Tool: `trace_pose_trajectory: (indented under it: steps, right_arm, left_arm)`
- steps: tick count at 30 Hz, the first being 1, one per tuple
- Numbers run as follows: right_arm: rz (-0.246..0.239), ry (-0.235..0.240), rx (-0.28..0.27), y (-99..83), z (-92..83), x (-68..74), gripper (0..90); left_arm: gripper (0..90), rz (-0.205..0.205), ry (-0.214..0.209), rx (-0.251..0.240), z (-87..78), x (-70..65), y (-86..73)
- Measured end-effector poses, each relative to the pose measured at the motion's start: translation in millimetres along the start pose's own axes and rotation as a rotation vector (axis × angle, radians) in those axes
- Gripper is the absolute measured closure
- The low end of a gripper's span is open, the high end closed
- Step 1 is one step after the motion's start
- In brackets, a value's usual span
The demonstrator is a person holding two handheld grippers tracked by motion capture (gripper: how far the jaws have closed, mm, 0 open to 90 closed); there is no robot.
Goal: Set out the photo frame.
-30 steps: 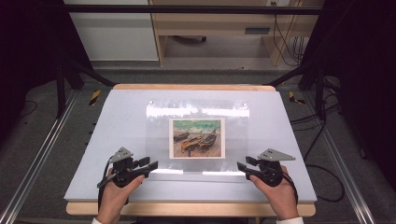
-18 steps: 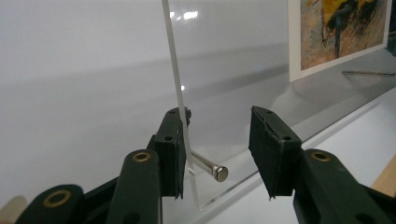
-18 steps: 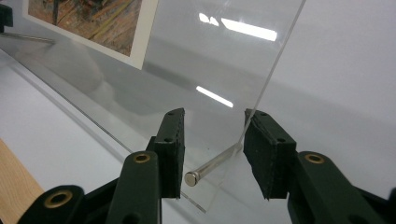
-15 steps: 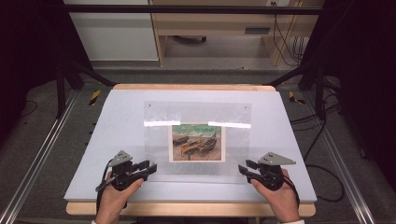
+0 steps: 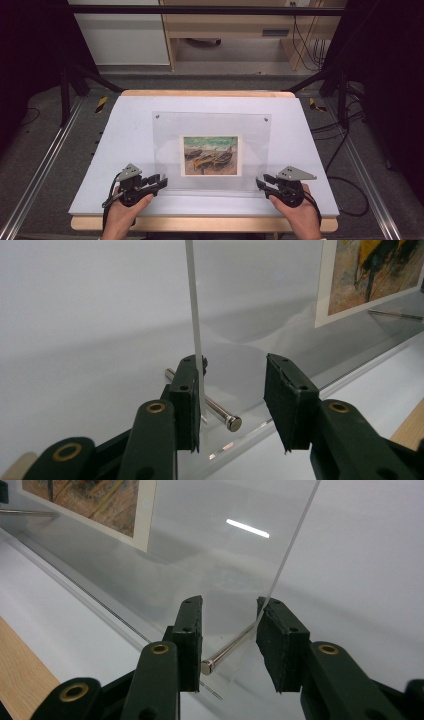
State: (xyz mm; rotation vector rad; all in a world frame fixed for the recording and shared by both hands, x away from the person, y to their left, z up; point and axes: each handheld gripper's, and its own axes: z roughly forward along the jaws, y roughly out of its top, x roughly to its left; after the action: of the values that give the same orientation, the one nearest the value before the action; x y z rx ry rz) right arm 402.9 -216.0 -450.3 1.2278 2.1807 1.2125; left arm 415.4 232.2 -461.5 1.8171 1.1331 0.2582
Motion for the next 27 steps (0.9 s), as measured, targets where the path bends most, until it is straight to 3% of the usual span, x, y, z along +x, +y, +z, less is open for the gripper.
trace_pose_trajectory:
  steps: [12,27]
  right_arm:
    - [-0.022,-0.026,0.01,-3.1,-1.5,4.8,64.3]
    - [-0.03,-0.019,0.019,-7.6,-3.5,5.7,66.0]
  left_arm:
    - [57.9,0.013,0.007,0.015,-0.5,-2.1,-1.7]
    - [57.0,0.031,0.014,0.033,-0.9,-5.1,-5.6]
